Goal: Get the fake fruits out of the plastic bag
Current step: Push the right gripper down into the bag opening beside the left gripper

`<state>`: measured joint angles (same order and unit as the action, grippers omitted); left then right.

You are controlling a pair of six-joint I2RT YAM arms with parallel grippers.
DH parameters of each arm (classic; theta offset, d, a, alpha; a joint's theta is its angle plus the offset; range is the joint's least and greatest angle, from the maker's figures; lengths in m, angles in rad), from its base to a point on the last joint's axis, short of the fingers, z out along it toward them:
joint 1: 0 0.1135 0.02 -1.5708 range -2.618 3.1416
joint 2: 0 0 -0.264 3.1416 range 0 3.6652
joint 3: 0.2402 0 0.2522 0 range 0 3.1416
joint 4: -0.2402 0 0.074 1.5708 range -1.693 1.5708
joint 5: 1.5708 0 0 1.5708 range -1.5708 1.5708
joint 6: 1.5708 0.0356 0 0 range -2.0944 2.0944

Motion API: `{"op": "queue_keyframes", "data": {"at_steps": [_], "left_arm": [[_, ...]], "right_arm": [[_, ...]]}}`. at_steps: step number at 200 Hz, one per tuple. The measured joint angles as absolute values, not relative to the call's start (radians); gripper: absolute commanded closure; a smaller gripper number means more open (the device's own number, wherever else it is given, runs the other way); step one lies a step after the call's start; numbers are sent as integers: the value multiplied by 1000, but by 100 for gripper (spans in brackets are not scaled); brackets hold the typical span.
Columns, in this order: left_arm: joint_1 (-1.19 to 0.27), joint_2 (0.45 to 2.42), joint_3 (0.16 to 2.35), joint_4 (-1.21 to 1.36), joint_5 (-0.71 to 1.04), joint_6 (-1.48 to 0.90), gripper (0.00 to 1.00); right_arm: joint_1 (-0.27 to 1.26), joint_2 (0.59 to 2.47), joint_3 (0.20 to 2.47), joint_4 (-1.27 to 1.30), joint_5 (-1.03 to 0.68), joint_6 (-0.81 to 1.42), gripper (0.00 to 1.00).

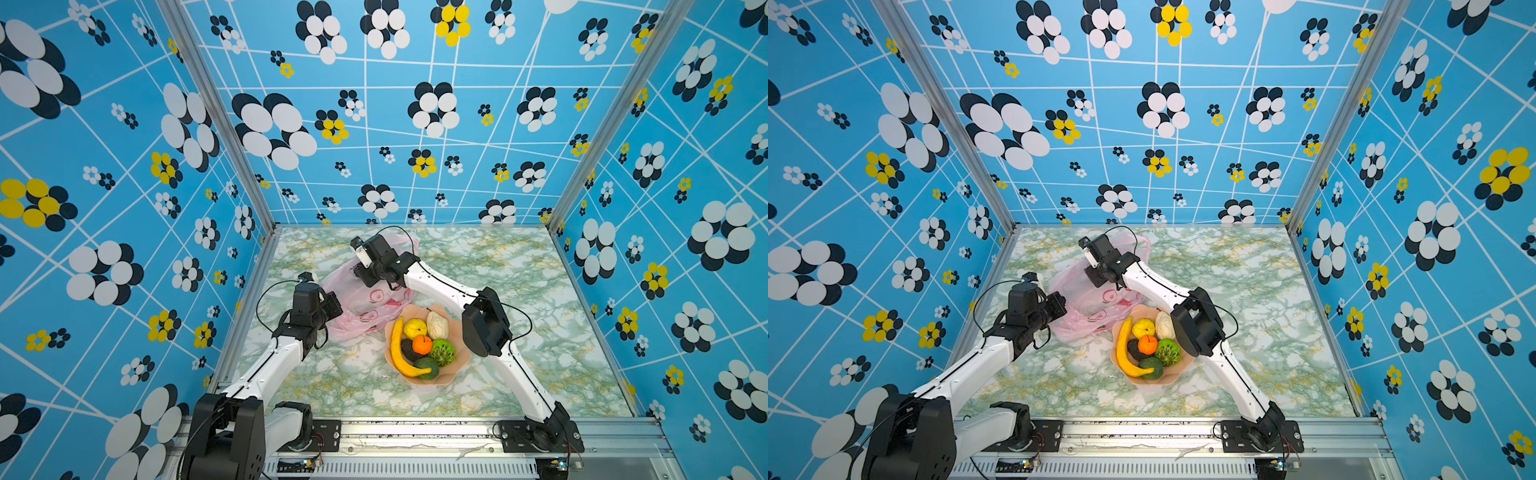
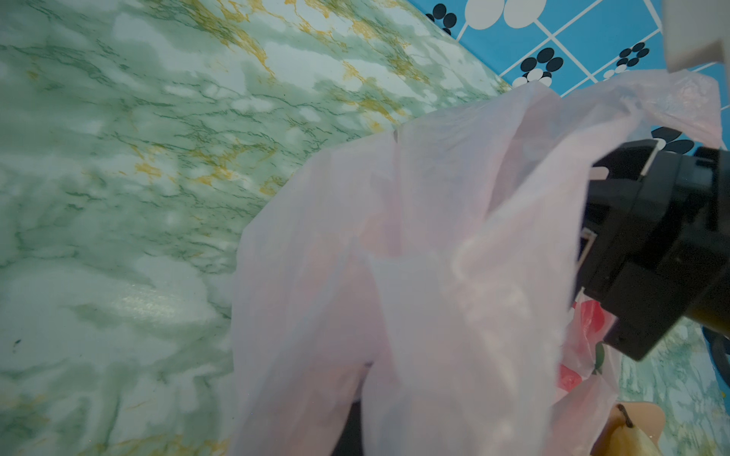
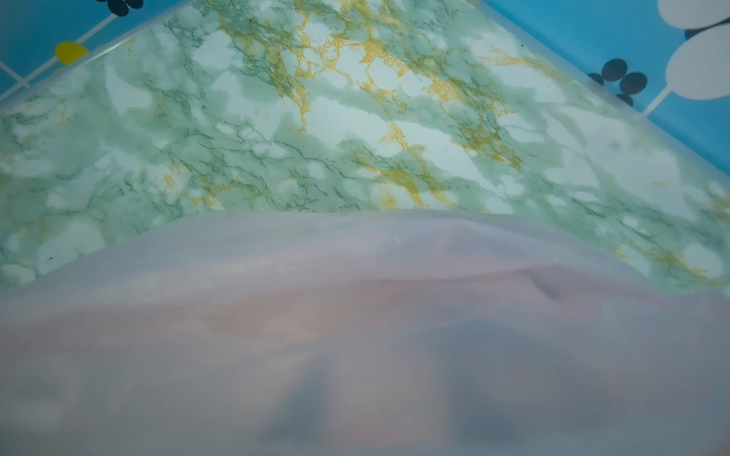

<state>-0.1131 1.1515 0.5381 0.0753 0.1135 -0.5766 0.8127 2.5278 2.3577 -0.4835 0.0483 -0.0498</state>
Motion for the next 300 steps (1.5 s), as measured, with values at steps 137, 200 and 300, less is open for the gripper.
{"op": "queue_keyframes", "data": {"at_steps": [137, 200, 300], "left_arm": [[-113, 1067, 530, 75, 128, -577, 100], [-113, 1034, 519, 75, 127, -577, 100], [-113, 1030, 515, 75, 127, -576, 100]], "right_arm": [[799, 2664, 2539, -553, 86, -208, 70], [802, 2666, 2549, -574, 49, -251, 73], [838, 2685, 2550, -585, 97, -321, 78]]}}
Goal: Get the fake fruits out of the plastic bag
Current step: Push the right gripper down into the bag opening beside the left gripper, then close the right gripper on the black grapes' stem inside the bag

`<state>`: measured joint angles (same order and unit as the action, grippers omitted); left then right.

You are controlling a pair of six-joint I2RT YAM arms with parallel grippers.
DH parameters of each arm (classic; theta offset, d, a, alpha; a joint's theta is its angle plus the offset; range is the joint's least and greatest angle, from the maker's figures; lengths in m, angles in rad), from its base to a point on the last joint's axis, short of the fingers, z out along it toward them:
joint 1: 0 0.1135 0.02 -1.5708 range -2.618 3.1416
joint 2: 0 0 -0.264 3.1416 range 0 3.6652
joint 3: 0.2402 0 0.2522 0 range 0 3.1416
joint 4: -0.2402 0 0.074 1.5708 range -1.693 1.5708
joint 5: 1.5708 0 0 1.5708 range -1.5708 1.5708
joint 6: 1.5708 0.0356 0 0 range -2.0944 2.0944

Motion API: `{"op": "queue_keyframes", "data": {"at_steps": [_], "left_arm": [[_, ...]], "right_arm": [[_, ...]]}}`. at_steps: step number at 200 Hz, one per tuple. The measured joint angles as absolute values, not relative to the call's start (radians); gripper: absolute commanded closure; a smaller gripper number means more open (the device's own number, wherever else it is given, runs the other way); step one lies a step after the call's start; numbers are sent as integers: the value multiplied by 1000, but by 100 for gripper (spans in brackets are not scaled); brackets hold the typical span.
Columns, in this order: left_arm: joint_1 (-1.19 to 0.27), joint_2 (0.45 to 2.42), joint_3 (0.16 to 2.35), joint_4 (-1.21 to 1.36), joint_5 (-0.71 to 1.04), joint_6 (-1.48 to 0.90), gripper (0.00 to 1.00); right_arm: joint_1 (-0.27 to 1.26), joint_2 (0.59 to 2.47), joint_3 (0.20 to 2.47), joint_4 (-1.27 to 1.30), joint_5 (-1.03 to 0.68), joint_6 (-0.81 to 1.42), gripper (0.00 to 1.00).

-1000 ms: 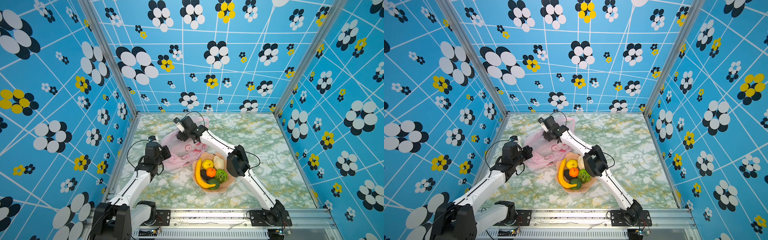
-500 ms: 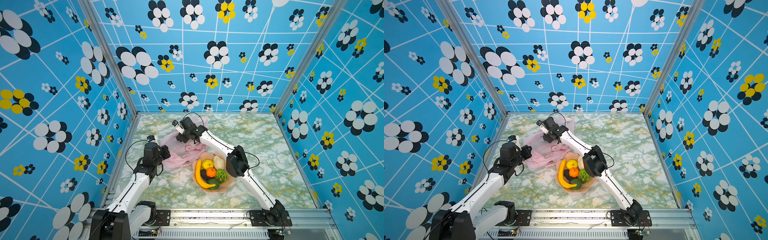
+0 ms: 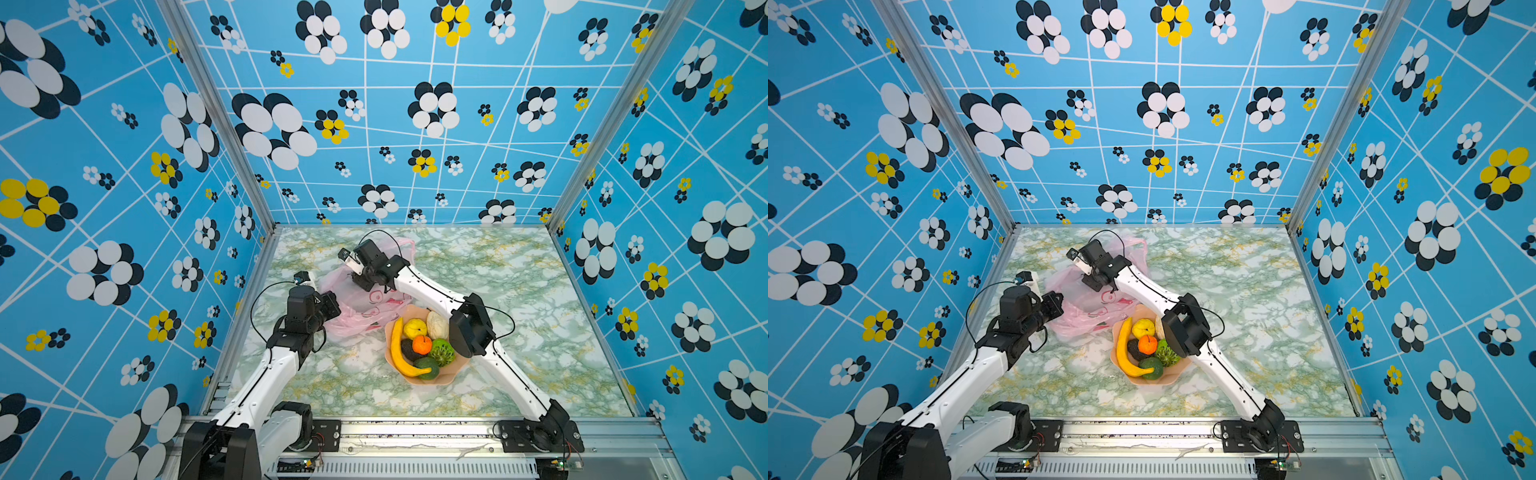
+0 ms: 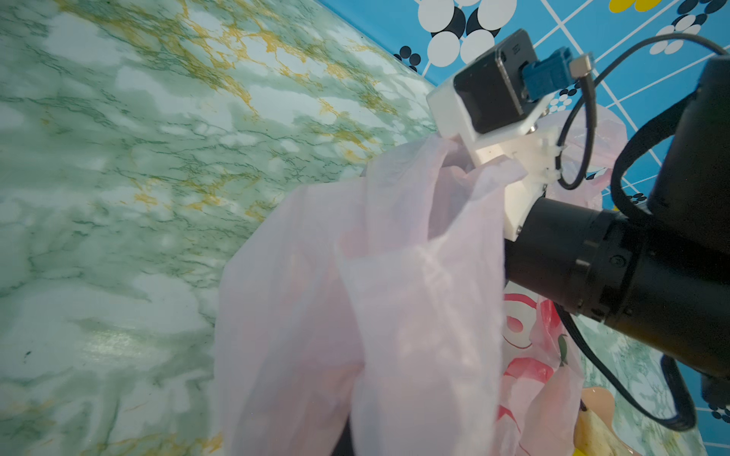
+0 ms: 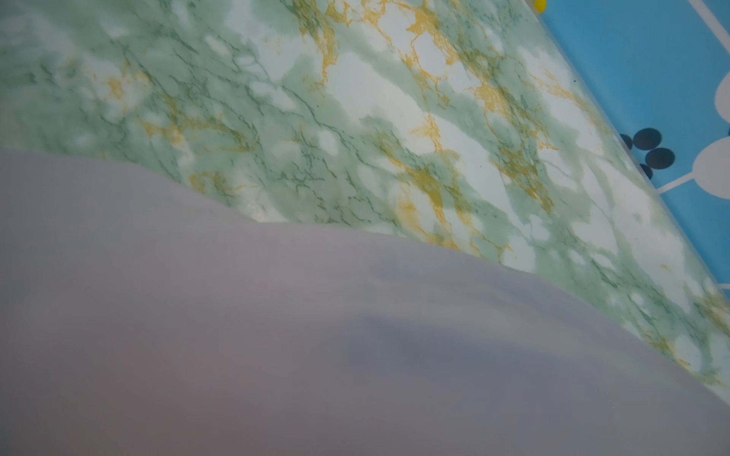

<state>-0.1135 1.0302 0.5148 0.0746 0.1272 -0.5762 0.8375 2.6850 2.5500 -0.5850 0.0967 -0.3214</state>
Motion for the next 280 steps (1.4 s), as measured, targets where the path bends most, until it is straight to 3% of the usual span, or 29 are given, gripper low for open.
{"op": "queue_keyframes", "data": {"at_steps": [61, 109, 163, 280], "left_arm": [[-113, 1031, 515, 75, 127, -576, 100], [-113, 1031, 513, 75, 127, -576, 100], [-113, 1050, 513, 75, 126, -576, 100], [-113, 1089, 513, 74, 108, -576, 100]], "right_arm": [[842, 2712, 2572, -570, 201, -344, 82], [842, 2730, 2594, -556, 257, -358, 100], [842, 2726, 2583, -536, 291, -348, 100], [869, 2465, 2225, -391, 249, -271, 100]]}}
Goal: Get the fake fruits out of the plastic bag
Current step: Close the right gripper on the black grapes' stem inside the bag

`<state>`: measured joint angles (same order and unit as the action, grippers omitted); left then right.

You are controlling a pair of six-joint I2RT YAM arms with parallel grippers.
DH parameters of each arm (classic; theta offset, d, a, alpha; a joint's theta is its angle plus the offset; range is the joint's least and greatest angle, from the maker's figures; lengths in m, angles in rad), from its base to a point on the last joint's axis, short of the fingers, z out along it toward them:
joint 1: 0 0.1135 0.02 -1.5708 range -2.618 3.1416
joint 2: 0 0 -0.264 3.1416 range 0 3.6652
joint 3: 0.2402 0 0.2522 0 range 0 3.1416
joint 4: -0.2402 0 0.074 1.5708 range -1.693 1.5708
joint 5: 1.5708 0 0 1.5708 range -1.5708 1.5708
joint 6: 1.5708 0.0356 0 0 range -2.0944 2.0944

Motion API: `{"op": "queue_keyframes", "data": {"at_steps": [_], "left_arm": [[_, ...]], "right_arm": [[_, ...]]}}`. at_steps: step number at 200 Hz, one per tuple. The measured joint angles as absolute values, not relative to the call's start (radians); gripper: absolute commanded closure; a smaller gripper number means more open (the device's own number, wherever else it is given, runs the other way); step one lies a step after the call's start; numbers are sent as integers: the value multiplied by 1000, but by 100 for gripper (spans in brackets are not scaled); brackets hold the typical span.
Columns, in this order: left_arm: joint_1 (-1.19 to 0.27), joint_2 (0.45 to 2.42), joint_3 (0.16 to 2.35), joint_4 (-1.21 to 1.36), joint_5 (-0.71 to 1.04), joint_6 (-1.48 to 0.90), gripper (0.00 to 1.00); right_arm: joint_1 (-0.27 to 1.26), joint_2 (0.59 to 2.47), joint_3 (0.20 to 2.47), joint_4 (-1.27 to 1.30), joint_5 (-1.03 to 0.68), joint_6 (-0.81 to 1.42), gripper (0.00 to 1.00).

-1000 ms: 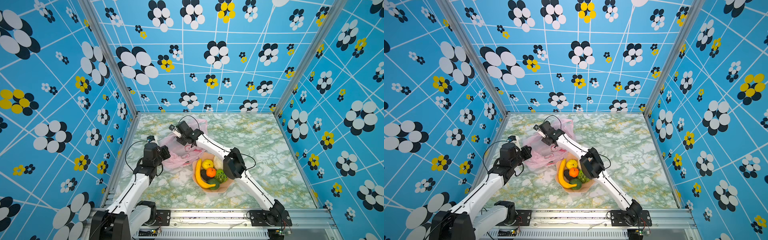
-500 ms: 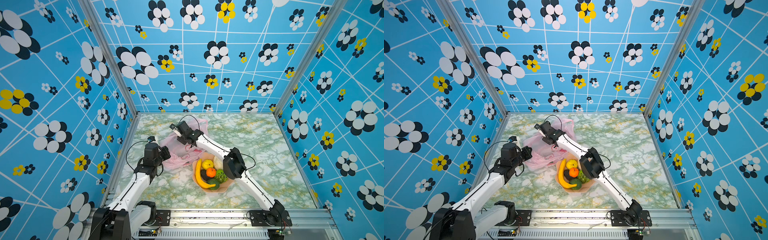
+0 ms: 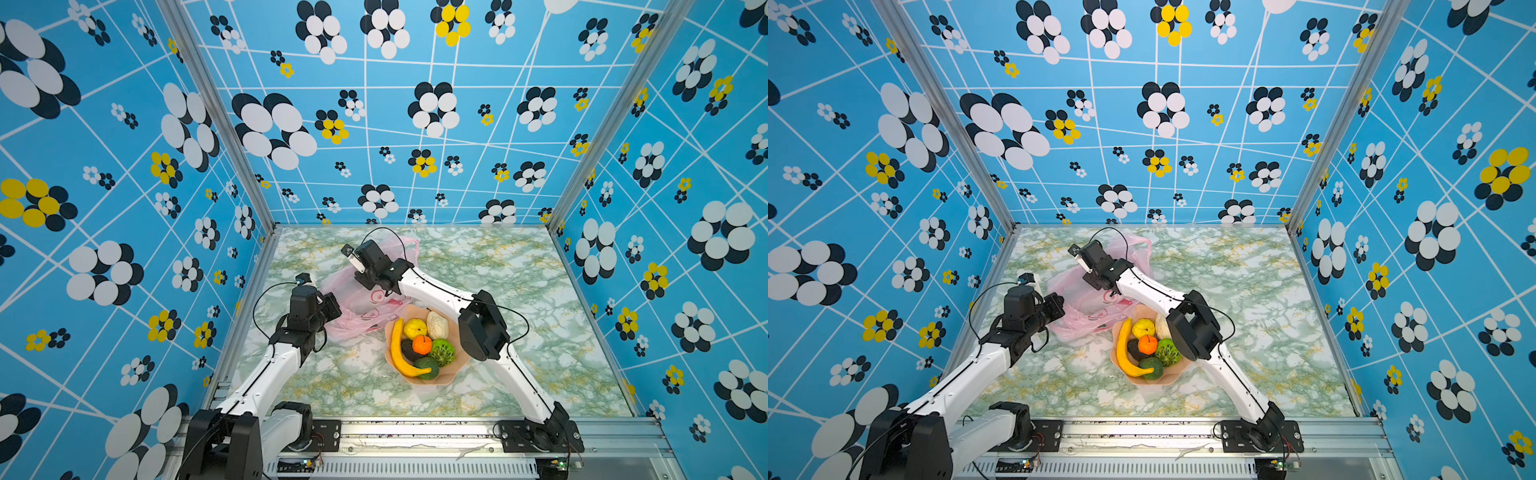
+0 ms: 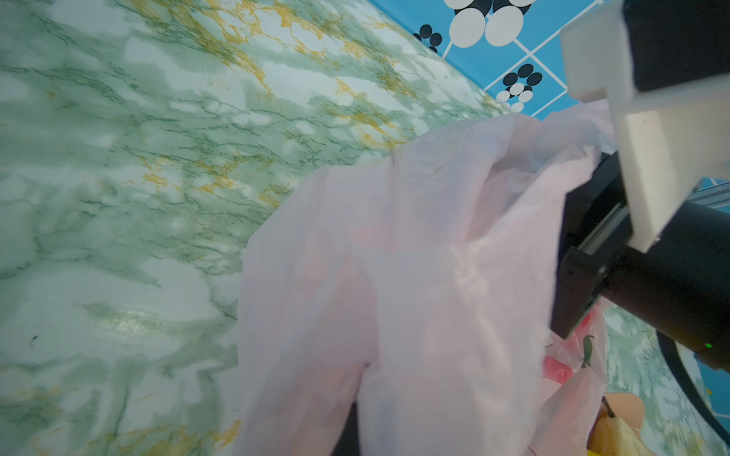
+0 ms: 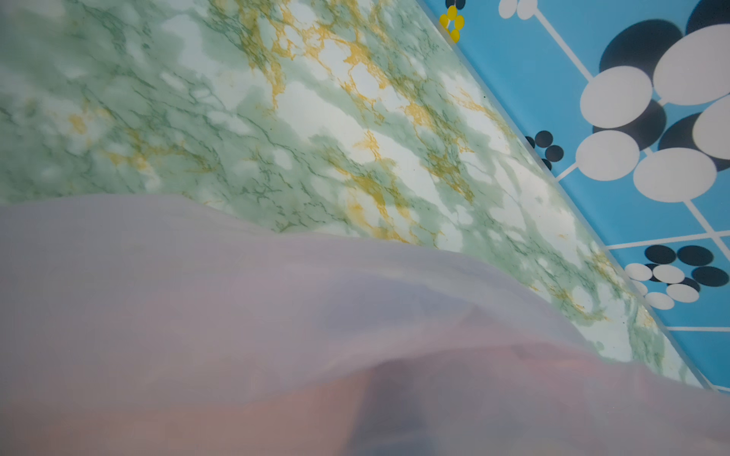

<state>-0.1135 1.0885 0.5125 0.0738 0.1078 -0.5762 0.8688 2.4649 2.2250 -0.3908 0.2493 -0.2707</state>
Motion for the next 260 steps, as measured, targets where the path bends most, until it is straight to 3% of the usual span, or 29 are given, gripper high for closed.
{"op": "queue_keyframes", "data": {"at_steps": [113, 260], "left_arm": [[-113, 1139, 513, 74, 104, -576, 100], [-120, 1223, 525, 76, 110, -576, 100]], "right_arm": [[907, 2218, 1881, -242, 251, -193, 100], [941, 1998, 1739, -224, 261, -89, 100]]}}
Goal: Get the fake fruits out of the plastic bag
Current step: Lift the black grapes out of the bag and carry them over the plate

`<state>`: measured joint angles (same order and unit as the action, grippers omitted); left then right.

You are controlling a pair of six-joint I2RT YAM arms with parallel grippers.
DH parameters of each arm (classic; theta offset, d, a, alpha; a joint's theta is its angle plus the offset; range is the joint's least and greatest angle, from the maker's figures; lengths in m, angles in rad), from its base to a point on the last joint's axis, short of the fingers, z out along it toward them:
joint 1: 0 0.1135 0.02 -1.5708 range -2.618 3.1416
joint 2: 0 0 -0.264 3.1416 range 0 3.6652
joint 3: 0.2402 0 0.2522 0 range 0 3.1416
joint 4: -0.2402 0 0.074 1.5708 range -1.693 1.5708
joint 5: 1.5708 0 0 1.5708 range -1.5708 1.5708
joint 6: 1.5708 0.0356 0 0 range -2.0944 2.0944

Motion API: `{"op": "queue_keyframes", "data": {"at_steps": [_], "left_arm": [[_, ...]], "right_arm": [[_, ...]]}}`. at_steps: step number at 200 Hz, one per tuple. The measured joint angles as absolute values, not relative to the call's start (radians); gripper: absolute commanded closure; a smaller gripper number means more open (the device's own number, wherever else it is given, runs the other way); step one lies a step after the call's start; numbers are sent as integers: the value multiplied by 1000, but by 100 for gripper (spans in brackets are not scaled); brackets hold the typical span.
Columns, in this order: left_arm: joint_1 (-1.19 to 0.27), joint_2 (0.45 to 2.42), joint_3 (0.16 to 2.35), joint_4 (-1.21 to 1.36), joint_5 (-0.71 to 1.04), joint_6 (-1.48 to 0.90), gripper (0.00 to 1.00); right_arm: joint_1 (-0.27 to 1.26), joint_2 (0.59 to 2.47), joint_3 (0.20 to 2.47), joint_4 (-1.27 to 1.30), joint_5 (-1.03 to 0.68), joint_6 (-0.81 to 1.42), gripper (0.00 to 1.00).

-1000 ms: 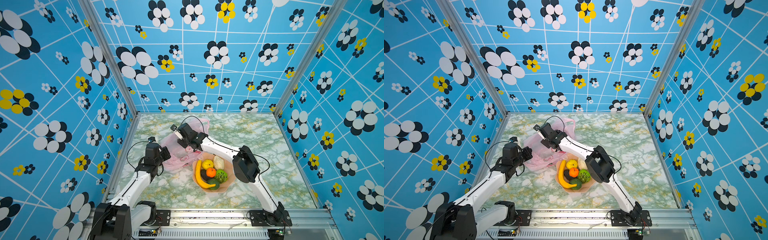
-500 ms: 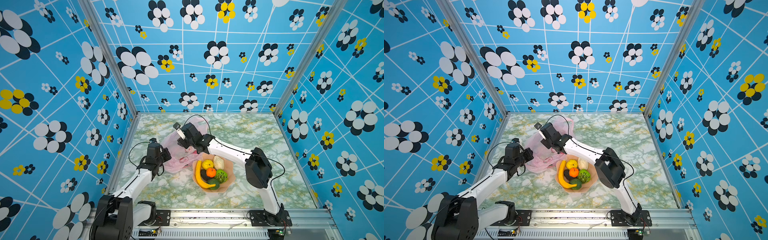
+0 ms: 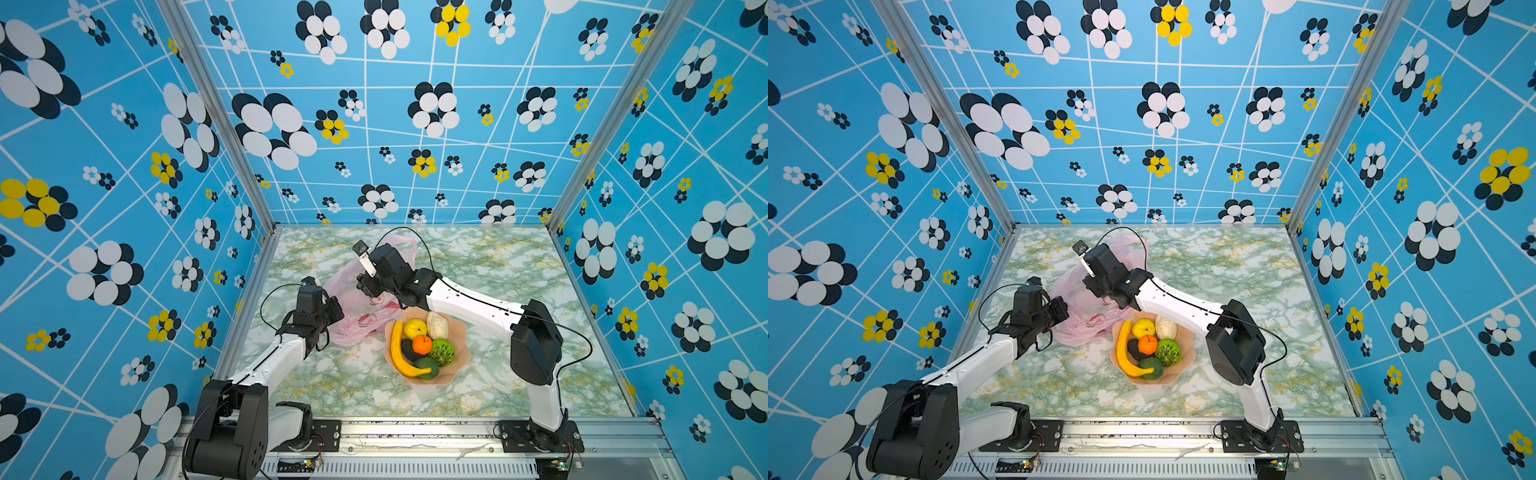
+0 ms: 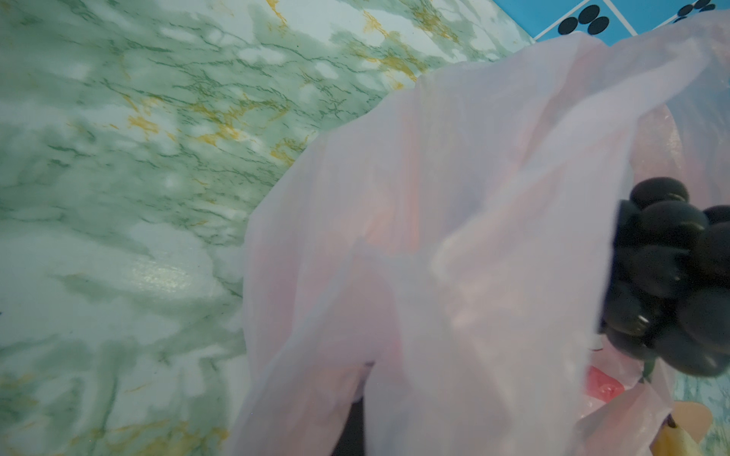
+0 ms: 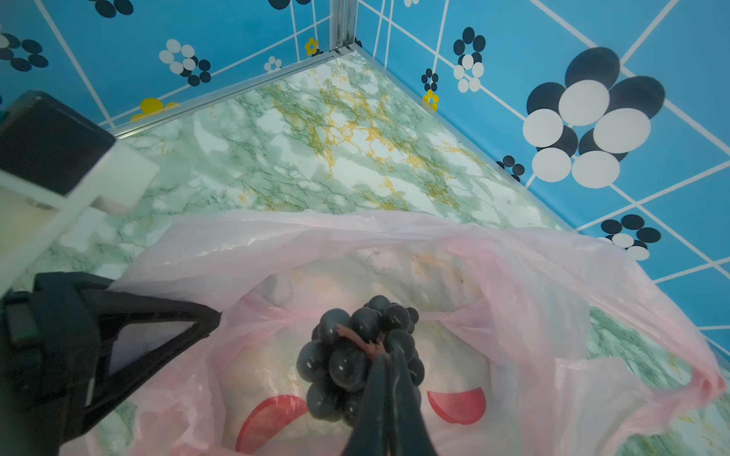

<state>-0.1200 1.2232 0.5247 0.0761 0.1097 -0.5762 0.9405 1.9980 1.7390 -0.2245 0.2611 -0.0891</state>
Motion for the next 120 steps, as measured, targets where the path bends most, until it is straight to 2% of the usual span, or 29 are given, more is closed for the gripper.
{"op": "queue_keyframes", "data": {"at_steps": [120], "left_arm": [[-126, 1268, 546, 81, 127, -576, 100]], "right_arm": [[973, 1765, 1720, -331, 313, -66, 100]]}}
